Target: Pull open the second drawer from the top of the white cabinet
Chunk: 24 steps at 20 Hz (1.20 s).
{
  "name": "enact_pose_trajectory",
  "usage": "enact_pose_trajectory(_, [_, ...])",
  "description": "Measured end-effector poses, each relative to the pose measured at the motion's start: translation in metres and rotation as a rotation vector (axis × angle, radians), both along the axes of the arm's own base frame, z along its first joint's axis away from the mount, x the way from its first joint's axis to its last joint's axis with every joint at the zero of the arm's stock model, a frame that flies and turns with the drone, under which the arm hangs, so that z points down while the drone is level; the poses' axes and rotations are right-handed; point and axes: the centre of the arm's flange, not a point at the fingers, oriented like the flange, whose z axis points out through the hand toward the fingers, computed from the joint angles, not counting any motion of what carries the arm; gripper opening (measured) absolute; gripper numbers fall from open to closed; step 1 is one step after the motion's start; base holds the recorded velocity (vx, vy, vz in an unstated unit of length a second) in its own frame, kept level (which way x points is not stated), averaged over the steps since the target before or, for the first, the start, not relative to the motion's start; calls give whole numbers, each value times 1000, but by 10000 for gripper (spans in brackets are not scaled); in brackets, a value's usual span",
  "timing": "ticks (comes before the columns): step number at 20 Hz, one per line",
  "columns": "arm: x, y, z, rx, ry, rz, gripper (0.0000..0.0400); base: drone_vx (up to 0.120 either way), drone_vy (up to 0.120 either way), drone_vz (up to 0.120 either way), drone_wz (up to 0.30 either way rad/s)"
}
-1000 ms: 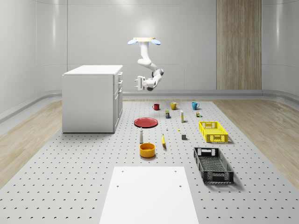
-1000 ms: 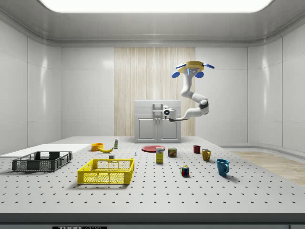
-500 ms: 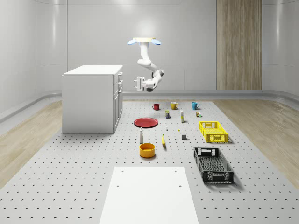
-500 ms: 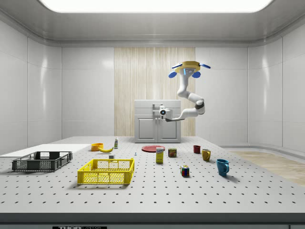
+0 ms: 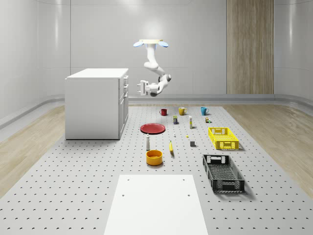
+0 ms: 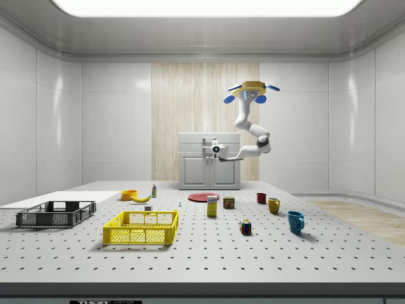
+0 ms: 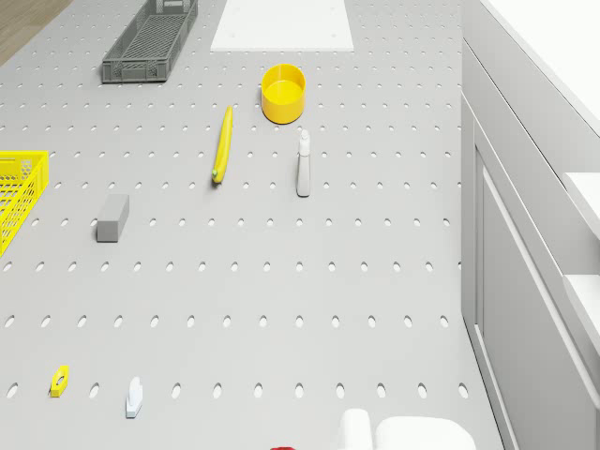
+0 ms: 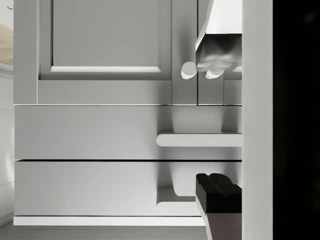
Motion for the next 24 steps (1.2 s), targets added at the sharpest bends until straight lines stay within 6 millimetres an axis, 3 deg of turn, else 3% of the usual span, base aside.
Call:
enact_pose_trajectory(7, [0, 32, -6, 0, 0, 0, 300, 0, 0, 0, 0])
enact_pose_trajectory(19, [0, 54, -19, 0, 0, 0, 300, 0, 0, 0, 0])
enact_pose_trajectory(24, [0, 72, -19, 1, 0, 0, 300, 0, 0, 0, 0])
